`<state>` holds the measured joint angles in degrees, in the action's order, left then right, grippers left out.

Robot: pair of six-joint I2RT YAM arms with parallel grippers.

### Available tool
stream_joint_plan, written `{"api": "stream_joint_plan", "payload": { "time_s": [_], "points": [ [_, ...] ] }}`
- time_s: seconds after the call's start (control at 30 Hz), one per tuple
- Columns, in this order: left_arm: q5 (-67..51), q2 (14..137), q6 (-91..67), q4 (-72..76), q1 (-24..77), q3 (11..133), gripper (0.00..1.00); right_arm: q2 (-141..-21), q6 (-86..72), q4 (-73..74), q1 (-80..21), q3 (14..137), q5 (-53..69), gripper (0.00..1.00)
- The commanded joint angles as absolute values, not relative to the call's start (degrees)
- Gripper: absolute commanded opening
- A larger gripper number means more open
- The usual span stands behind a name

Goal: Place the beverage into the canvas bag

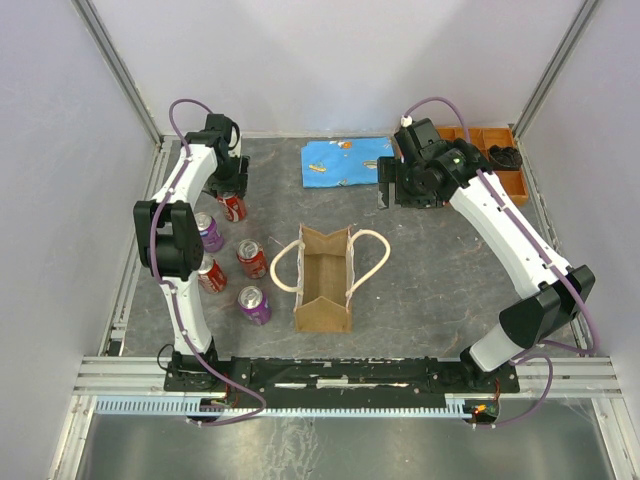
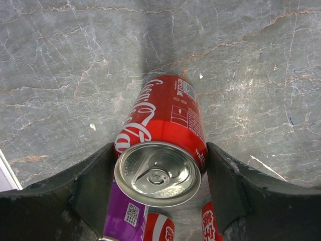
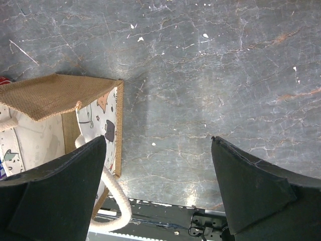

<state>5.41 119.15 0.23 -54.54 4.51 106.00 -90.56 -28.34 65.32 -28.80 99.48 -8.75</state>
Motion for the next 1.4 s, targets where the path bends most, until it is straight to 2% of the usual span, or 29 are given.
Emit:
{"api": "stream_joint_plan", "payload": {
  "time_s": [0.0, 0.17, 0.27, 0.4, 0.57, 0.8, 1.03, 1.37],
  "points": [
    [2.73, 118.75, 2.79, -57.65, 4.66, 105.36, 0.48, -89.33, -29.42, 64.38, -28.61, 99.10, -8.26, 0.93],
    [0.69, 117.14, 2.65, -58.26, 4.66, 107.49, 0.20, -88.98, -30.01, 63.73, -28.61, 98.23, -8.10, 0.93],
    [-0.07, 115.72, 3.13, -58.30, 4.68, 111.82, 0.13, -88.88, -30.21, 63.50, -28.57, 97.92, -8.01, 0.93],
    [-1.18, 114.77, 4.27, -59.06, 5.18, 117.67, 0.11, -88.85, -30.32, 63.28, -28.57, 97.66, -7.58, 0.93],
    [-5.26, 112.99, 4.48, -59.41, 5.80, 121.16, 0.04, -88.75, -30.57, 63.02, -28.64, 97.43, -7.30, 0.93],
    [-19.44, 107.62, 4.44, -58.69, 8.27, 124.87, 0.03, -87.76, -31.16, 62.61, -28.58, 96.15, -7.68, 0.93],
    [-30.06, 102.32, 6.57, -58.57, 14.49, 127.92, 0.03, -86.47, -31.80, 61.61, -28.59, 94.60, -7.47, 0.93],
    [-31.46, 95.27, 10.05, -58.31, 28.73, 120.96, 0.03, -84.78, -31.67, 62.26, -28.65, 93.22, -8.24, 0.93]
  ]
}}
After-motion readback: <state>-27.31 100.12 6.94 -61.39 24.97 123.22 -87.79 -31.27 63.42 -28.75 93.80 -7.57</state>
